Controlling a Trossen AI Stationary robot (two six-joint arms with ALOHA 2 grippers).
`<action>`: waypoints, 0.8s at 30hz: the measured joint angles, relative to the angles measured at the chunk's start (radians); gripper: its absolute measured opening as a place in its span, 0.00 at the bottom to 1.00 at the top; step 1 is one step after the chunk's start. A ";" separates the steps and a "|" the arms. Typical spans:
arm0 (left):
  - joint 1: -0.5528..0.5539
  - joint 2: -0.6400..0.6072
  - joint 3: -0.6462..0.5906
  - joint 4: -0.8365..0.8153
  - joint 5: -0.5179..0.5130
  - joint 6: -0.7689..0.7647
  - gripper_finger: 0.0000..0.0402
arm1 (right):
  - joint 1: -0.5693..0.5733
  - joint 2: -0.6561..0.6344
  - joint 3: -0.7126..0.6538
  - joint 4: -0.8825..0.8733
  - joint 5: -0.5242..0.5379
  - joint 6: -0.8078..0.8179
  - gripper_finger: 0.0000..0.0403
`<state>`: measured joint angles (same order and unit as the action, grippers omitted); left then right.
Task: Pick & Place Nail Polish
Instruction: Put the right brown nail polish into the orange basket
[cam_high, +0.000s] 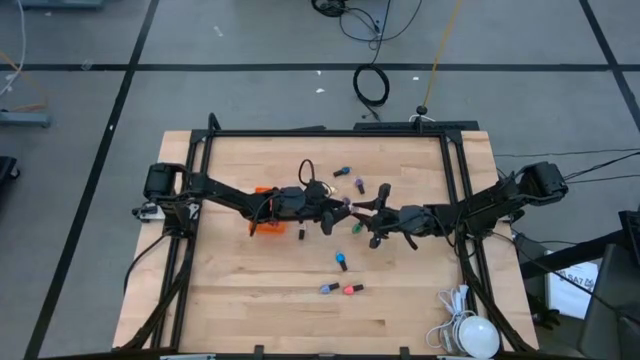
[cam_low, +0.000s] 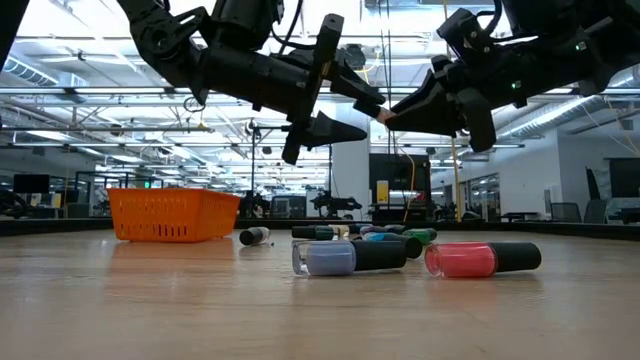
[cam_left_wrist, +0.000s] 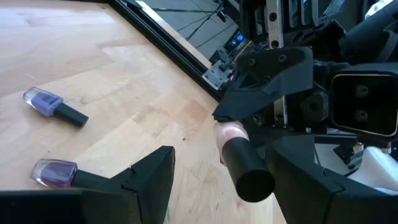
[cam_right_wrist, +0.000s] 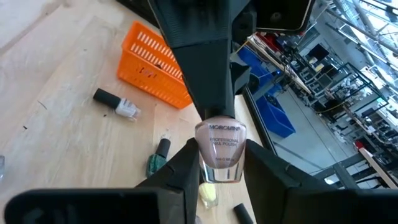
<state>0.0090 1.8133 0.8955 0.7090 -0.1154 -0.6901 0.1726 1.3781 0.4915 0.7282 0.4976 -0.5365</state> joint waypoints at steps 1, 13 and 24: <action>0.001 0.000 0.000 0.000 0.000 -0.001 0.61 | 0.000 0.000 0.000 0.000 0.000 0.000 0.23; 0.001 0.123 0.108 0.006 -0.010 0.003 0.61 | 0.000 0.001 -0.002 -0.014 -0.001 -0.007 0.23; 0.006 0.141 0.158 -0.005 0.033 0.033 0.61 | 0.011 0.000 0.000 -0.014 0.009 -0.005 0.23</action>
<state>0.0154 1.9541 1.0538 0.7043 -0.0819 -0.6573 0.1840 1.3781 0.4919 0.7144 0.5065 -0.5411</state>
